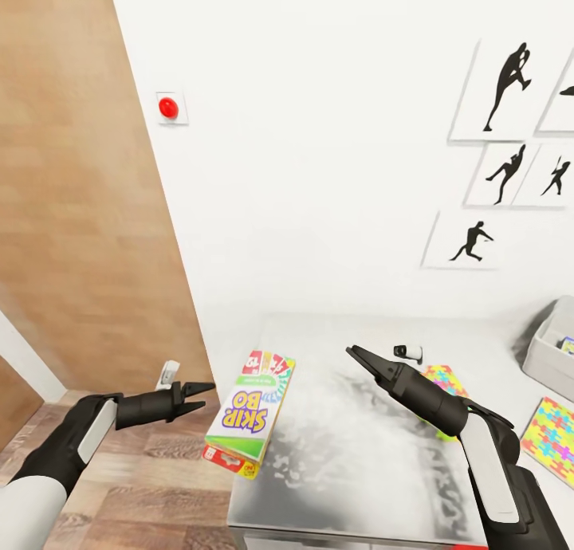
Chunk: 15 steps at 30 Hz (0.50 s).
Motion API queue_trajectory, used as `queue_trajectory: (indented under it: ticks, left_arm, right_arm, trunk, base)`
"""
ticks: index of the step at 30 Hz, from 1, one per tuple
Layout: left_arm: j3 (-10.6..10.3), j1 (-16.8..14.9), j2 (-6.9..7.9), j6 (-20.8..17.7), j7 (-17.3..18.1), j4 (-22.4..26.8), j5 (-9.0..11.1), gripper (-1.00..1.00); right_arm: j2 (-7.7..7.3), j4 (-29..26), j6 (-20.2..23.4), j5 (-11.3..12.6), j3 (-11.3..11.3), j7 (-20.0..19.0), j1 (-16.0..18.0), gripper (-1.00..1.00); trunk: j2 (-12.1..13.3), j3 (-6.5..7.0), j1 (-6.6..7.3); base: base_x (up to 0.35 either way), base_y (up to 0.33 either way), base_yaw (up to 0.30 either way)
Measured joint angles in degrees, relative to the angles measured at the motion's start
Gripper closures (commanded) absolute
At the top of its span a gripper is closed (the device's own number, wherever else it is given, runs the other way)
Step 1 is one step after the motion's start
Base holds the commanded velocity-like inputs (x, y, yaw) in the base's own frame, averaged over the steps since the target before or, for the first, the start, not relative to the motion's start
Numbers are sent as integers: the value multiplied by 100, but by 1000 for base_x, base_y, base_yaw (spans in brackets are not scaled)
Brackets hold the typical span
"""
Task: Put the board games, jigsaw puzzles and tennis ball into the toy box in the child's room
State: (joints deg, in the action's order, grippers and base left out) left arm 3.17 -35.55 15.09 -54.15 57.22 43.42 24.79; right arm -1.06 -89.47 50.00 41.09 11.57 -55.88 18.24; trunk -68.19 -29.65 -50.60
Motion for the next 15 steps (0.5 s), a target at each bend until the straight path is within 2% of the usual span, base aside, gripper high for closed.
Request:
queue_trajectory:
  ticks: [7, 15]
  left_arm:
    - [-140, 0, -2, 1, 102, 0, -1, -100]
    - [-169, 0, -6, 2, 119, 0, -1, -100]
  right_arm:
    - [1, 0, 0, -2, 0, 9, 0, -100]
    - [3, 0, -7, -8, 0, 23, 0, -100]
  trunk:
    - [-281, -126, -154]
    - [-602, -270, -330]
  base:
    - [0, 0, 0]
    - [0, 0, 0]
